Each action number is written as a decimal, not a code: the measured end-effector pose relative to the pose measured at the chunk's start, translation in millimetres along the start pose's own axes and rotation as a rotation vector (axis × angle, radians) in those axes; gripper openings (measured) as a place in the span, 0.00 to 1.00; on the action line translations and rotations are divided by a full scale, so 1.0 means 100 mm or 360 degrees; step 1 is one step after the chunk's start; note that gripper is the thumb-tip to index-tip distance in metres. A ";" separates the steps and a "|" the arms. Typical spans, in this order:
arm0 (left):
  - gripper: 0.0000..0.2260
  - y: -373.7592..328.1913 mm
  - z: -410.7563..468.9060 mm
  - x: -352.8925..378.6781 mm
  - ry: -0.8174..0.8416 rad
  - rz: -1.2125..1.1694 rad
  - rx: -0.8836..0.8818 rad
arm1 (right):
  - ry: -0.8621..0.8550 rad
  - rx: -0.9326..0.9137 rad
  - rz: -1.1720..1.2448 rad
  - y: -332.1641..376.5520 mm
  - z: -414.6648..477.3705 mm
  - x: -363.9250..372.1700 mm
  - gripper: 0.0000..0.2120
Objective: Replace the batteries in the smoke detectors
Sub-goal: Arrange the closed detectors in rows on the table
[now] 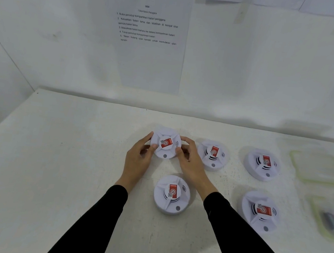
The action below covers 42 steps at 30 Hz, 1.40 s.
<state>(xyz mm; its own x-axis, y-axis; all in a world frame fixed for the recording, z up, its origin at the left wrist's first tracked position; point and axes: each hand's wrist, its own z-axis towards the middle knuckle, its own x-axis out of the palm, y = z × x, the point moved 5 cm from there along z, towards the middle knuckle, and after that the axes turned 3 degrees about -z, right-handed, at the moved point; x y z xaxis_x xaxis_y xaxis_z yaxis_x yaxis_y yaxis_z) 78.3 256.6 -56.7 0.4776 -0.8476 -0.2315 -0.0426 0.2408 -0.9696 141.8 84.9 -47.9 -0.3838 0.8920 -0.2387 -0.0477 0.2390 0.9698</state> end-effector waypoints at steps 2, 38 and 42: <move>0.19 0.00 0.00 0.00 0.0003 0.0001 -0.0001 | -0.0004 0.0003 0.0003 0.00 0.00 0.00 0.13; 0.18 -0.01 0.03 -0.02 -0.0083 0.0218 0.0069 | -0.0045 -0.0041 -0.0205 0.04 -0.04 0.02 0.18; 0.18 -0.01 0.01 -0.04 -0.0120 0.0255 0.0004 | -0.0013 -0.0019 -0.0276 0.04 -0.03 0.04 0.19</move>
<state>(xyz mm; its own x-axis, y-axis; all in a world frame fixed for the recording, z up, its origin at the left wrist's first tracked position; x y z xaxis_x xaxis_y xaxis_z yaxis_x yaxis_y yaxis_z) 77.5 260.2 -54.7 0.5292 -0.7606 -0.3762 -0.1211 0.3711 -0.9207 137.0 88.2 -45.1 -0.3612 0.8410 -0.4029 -0.1233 0.3852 0.9146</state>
